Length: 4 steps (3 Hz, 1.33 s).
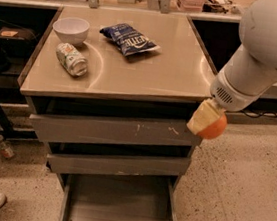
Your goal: Place orange into bottom drawer
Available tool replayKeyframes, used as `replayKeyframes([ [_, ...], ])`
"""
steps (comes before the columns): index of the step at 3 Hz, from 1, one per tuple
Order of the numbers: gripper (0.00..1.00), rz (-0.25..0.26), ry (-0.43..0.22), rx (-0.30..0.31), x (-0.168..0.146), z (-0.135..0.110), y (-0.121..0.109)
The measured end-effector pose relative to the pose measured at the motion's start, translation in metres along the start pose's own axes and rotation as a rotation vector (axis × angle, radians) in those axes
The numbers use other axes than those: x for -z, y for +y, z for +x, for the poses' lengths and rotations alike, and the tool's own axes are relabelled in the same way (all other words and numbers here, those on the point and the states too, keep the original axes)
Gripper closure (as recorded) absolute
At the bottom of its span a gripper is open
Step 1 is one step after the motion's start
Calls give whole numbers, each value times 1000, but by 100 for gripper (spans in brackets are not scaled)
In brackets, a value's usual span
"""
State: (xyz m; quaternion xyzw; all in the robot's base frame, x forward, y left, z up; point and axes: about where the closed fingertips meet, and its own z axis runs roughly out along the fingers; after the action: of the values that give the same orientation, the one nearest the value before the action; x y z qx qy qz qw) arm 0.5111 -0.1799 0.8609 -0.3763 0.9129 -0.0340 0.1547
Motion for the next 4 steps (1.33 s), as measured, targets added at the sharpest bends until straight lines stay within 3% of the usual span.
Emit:
replayKeyframes([
  [1, 100, -7, 13, 1, -5, 5, 2],
  [2, 100, -64, 30, -33, -28, 20, 13],
  [4, 100, -295, 120, -167, -168, 69, 81],
])
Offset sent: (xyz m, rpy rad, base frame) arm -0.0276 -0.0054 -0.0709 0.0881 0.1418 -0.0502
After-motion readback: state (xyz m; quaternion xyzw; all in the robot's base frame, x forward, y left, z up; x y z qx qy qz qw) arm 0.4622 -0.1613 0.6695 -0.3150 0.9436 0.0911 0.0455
